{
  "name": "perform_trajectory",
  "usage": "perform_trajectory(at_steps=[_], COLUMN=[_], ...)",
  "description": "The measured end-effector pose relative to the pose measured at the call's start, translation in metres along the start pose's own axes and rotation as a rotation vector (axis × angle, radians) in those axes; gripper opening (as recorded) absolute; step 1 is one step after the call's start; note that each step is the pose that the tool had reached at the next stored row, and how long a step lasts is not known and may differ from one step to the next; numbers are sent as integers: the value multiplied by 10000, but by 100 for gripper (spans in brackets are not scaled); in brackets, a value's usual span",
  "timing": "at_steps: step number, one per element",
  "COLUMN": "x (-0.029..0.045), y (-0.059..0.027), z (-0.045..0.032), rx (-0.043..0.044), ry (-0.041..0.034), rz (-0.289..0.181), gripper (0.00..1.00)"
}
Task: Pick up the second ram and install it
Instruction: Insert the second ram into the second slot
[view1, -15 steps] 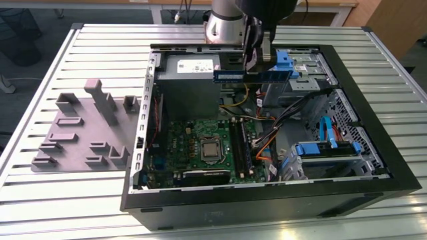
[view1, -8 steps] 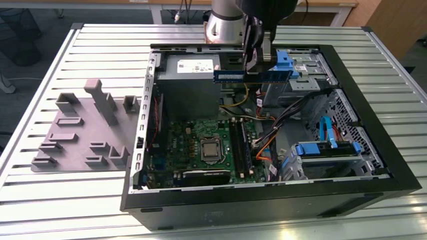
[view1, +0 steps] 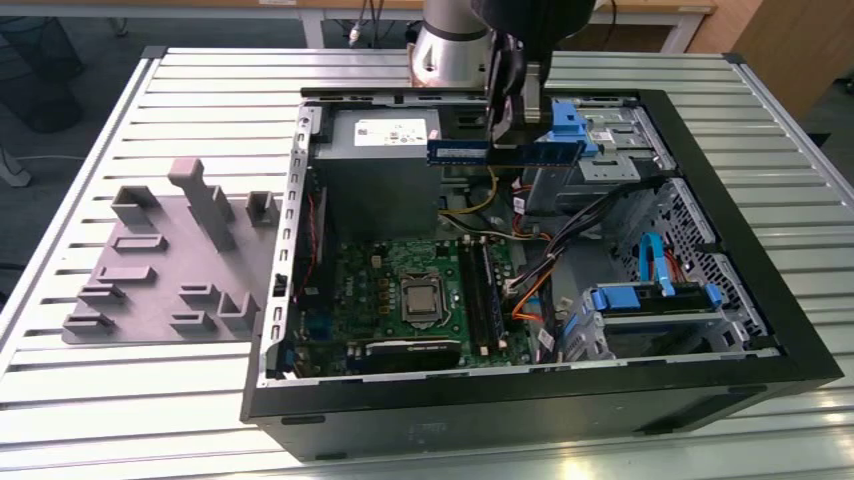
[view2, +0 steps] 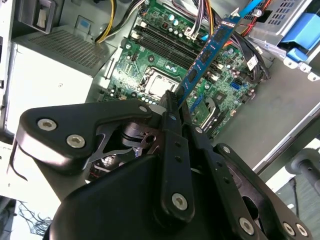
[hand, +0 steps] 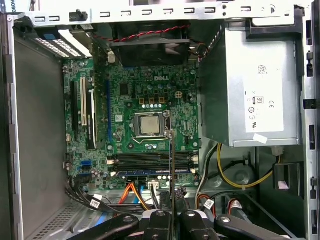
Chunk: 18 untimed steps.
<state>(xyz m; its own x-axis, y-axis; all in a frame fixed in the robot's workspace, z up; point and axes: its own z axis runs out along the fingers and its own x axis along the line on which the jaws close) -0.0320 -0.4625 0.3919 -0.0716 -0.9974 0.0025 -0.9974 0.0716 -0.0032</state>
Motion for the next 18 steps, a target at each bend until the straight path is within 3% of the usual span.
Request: perform_trajectory(at_steps=[8,11,18], x=[0,0,0], y=[0,0,0], z=[7,15,22], rx=[-3,-5,-7], ry=[8,13,20], rz=[1206,2149,3162], gripper=[14,14,14])
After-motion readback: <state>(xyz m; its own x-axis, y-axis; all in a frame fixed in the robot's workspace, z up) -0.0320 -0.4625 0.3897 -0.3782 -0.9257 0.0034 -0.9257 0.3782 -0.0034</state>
